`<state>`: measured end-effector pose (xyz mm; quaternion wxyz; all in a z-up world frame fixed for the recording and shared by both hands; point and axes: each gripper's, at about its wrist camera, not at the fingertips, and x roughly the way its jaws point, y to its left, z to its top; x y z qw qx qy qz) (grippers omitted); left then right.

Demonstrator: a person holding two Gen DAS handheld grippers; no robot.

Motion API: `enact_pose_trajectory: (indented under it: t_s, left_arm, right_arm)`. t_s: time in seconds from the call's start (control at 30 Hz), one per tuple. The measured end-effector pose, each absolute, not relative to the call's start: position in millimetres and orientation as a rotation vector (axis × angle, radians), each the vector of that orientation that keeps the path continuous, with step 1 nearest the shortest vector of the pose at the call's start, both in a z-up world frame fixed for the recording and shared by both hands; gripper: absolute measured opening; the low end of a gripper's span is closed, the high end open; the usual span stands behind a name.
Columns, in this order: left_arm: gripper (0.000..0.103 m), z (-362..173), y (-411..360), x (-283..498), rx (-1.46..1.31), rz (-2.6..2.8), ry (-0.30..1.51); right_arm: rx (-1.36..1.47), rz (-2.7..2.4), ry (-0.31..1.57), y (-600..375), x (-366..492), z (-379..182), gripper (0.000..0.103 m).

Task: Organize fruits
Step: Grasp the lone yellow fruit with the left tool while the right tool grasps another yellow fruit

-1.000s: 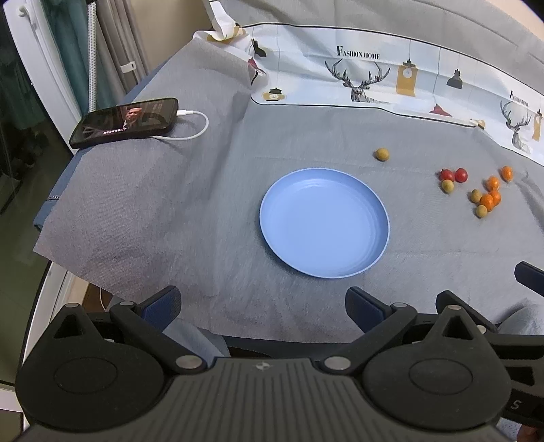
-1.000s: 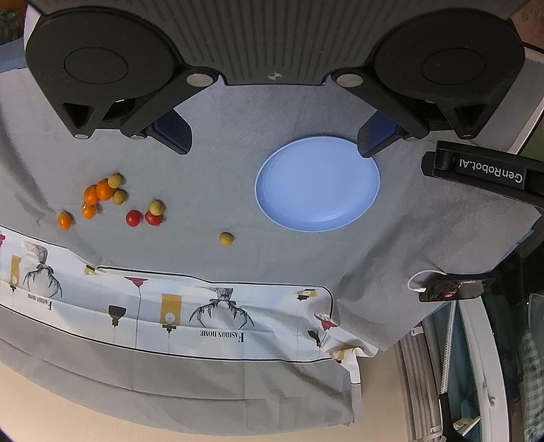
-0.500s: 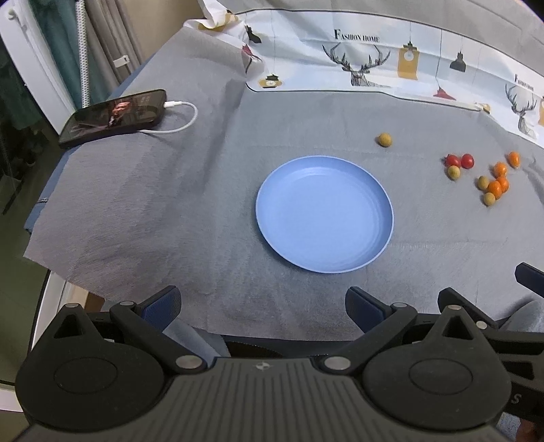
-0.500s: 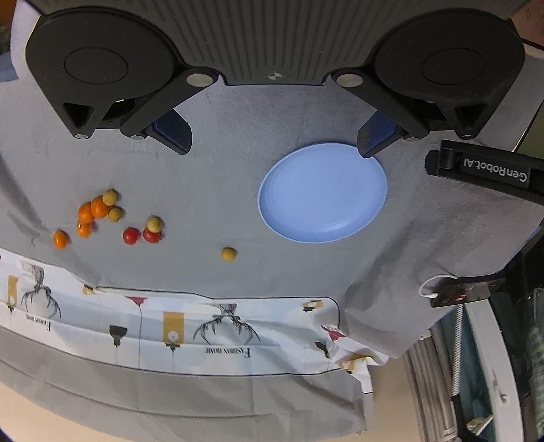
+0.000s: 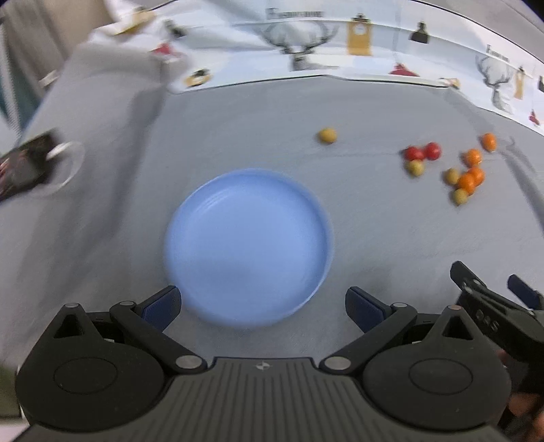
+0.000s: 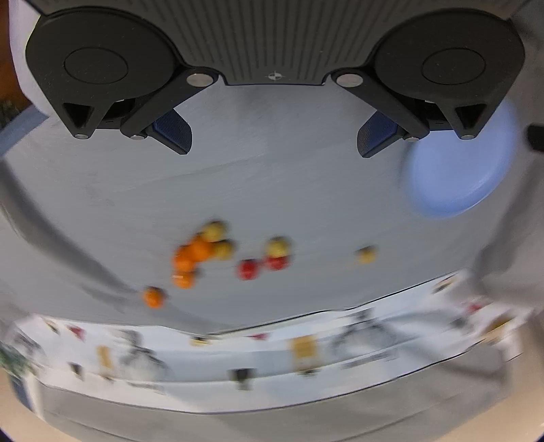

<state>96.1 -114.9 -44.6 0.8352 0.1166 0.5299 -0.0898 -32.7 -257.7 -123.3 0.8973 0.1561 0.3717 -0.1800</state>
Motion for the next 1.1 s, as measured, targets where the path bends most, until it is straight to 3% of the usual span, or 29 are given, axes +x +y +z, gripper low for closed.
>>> enact_pose_trajectory:
  t_s: [0.4,0.7,0.83,0.87,0.9,0.93,0.97,1.07,1.1]
  left_arm:
    - [0.103,-126,-242,255,0.365,-0.264,1.114]
    - [0.103,-190,-256,338,0.403,-0.204,1.163]
    - [0.101,-193,-253,346,0.389,-0.217,1.183]
    - [0.097,-192,-254,345,0.403,-0.225,1.170]
    - [0.081,-189,-257,342,0.416,-0.250,1.147]
    - [0.052,-186,-261,339,0.423,-0.286,1.136]
    - [0.034,-184,-264,337,0.431,-0.316,1.136]
    - [0.030,-177,-271,327,0.446,-0.348,1.102]
    - [0.030,-175,-272,323,0.449,-0.361,1.087]
  right_arm:
    - [0.420,-0.568,0.747,-354,67,-211,0.103]
    - [0.279,-0.641,0.706,-344,92,-235,0.103]
    - [0.274,-0.659,0.698,-341,92,-235,0.102]
    - [0.274,-0.661,0.697,-341,91,-234,0.102]
    - [0.273,-0.656,0.702,-341,91,-234,0.102]
    - [0.278,-0.648,0.712,-342,91,-233,0.102]
    - [0.286,-0.642,0.717,-343,90,-231,0.095]
    - [0.271,-0.620,0.683,-338,83,-222,0.028]
    - [0.270,-0.606,0.683,-337,83,-221,0.027]
